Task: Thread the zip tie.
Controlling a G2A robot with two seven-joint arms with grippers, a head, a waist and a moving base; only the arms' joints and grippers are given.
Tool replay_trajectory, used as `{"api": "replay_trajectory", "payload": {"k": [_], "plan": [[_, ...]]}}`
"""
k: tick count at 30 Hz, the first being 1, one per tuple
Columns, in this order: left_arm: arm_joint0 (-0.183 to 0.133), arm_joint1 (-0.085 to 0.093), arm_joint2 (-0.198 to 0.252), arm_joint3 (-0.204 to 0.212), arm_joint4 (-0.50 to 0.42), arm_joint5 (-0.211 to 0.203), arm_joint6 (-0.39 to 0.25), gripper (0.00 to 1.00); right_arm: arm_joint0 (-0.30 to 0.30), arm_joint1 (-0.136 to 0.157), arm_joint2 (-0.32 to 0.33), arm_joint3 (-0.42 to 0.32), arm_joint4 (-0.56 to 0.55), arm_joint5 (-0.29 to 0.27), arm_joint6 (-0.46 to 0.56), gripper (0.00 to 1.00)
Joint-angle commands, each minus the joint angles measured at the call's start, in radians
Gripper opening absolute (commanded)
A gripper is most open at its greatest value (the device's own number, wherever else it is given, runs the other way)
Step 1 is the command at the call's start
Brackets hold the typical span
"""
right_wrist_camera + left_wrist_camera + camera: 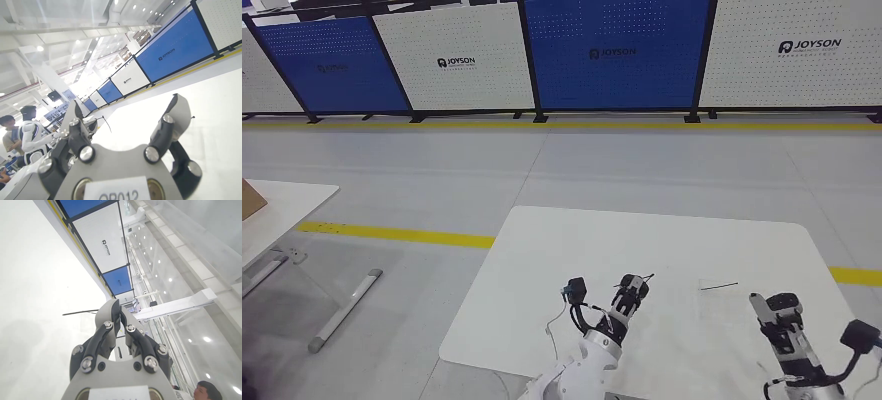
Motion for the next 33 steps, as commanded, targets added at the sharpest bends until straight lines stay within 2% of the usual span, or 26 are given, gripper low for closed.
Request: {"api": "replay_trajectory", "payload": {"k": [1,6,9,12,13,15,19,20,29,33], "plan": [[0.0,0.0,0.0,0.0,0.0,-0.001,0.0,0.0,0.0,0.0,0.0,0.0,0.0,0.0,0.0,1.0],[0.0,0.0,0.0,0.0,-0.002,-0.001,-0.002,0.0,0.0,0.0,0.0,0.0,0.0,0.0,0.0,1.0],[-0.004,-0.003,-0.008,-0.004,-0.044,0.02,-0.008,0.0,0.009,-0.005,0.0,-0.004,0.035,0.008,0.021,1.0],[-0.022,-0.008,-0.031,-0.019,-0.168,0.095,-0.053,0.0,0.008,-0.01,0.024,-0.003,0.099,0.0,0.013,1.0],[-0.031,-0.009,-0.043,-0.023,-0.214,0.134,-0.073,0.0,0.002,-0.011,0.038,-0.004,0.121,0.0,0.012,1.0],[-0.051,-0.012,-0.052,-0.024,-0.271,0.182,-0.107,0.0,-0.008,-0.011,0.06,-0.003,0.153,0.0,0.011,1.0],[-0.103,-0.019,-0.053,0.006,-0.372,0.28,-0.164,0.0,-0.02,-0.013,0.087,0.0,0.194,0.0,0.014,1.0],[-0.116,-0.021,-0.053,0.021,-0.393,0.283,-0.173,0.0,-0.02,-0.013,0.087,0.0,0.194,0.0,0.014,1.0],[-0.115,-0.022,-0.051,0.026,-0.402,0.283,-0.181,0.0,-0.02,-0.013,0.087,0.0,0.194,0.0,0.014,1.0],[-0.159,-0.032,-0.047,0.09,-0.481,0.283,-0.166,0.0,-0.02,-0.013,0.087,0.0,0.194,0.0,0.014,1.0]]}}
